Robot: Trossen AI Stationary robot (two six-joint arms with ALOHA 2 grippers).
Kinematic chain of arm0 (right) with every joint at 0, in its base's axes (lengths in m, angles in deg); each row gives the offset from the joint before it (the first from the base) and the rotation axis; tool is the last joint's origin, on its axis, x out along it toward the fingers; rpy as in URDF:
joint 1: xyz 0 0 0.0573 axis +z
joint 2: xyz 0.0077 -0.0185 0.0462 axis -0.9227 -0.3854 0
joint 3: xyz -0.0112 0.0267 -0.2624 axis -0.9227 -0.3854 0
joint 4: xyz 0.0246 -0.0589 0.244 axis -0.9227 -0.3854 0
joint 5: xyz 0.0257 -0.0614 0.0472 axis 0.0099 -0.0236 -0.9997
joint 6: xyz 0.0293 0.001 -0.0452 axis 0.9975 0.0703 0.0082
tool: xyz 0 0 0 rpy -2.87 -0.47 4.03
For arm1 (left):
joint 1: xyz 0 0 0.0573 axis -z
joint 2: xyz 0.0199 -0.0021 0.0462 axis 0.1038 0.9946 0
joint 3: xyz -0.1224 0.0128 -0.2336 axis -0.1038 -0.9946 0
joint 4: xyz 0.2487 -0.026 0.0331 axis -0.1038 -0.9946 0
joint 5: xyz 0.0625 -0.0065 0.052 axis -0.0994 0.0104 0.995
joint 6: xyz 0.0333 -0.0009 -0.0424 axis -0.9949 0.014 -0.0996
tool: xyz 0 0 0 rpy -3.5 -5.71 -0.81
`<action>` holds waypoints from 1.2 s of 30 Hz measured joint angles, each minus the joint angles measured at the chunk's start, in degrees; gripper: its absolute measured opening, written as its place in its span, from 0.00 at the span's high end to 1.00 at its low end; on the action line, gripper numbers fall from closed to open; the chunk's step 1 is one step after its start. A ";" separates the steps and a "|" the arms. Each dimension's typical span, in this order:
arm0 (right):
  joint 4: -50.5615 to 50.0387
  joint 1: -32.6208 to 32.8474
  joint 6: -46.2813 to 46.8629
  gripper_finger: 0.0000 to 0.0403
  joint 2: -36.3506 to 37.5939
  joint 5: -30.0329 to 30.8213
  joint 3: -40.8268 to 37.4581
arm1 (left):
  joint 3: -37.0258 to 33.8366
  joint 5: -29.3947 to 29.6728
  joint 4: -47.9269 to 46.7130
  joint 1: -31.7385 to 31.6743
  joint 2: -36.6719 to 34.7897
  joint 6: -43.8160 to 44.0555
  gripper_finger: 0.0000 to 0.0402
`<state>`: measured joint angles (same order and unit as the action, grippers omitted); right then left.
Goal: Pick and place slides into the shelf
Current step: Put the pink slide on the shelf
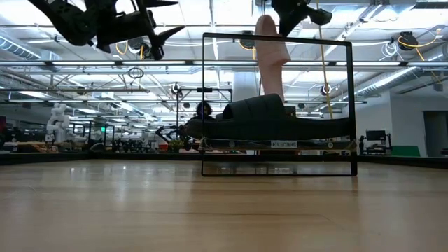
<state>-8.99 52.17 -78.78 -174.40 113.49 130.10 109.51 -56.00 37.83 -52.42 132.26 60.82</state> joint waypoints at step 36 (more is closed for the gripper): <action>14.17 1.86 -0.63 1.00 -1.31 -3.58 0.00 | 0.00 48.02 -2.59 28.50 1.05 -50.22 0.35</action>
<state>5.18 54.03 -79.41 -175.71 109.91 130.10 109.51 -7.97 35.24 -23.92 133.31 10.60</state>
